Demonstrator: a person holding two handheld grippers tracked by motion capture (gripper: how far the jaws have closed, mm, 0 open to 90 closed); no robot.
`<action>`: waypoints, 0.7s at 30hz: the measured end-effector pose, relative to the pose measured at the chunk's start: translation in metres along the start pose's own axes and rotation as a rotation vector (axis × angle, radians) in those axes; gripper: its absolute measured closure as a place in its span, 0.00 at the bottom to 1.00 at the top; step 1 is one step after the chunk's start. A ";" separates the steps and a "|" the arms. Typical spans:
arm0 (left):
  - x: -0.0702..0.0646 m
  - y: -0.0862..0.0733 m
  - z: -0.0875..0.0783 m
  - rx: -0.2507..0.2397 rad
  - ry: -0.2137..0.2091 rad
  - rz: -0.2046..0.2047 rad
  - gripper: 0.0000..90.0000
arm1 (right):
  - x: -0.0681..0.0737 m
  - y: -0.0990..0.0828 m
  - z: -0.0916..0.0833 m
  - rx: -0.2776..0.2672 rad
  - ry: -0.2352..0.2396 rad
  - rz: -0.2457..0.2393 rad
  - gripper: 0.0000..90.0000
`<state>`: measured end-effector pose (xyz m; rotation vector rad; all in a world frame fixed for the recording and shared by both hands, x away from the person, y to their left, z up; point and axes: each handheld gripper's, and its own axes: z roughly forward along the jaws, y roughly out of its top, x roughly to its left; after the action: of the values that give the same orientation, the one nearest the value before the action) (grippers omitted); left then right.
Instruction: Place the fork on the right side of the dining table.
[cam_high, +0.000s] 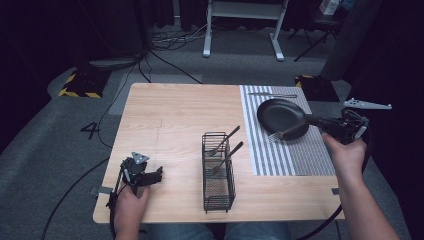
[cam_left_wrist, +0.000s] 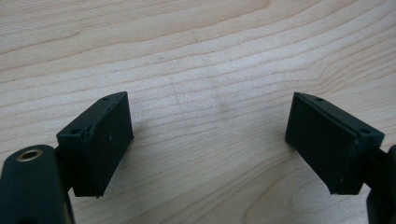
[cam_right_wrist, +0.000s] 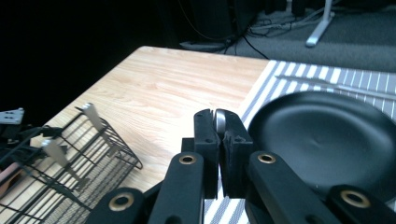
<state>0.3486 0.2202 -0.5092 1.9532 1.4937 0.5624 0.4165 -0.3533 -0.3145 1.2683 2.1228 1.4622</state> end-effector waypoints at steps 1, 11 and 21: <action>0.000 0.000 0.000 0.000 0.000 0.002 0.17 | -0.002 -0.002 0.002 0.005 -0.003 0.008 0.97; 0.000 0.000 0.000 0.000 0.000 0.002 0.17 | -0.017 -0.024 0.025 0.062 -0.027 0.055 0.97; 0.000 0.000 0.000 0.000 0.000 0.000 0.17 | -0.028 -0.039 0.040 0.082 -0.054 0.112 0.97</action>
<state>0.3486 0.2202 -0.5092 1.9529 1.4937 0.5625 0.4385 -0.3544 -0.3726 1.4610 2.1274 1.3793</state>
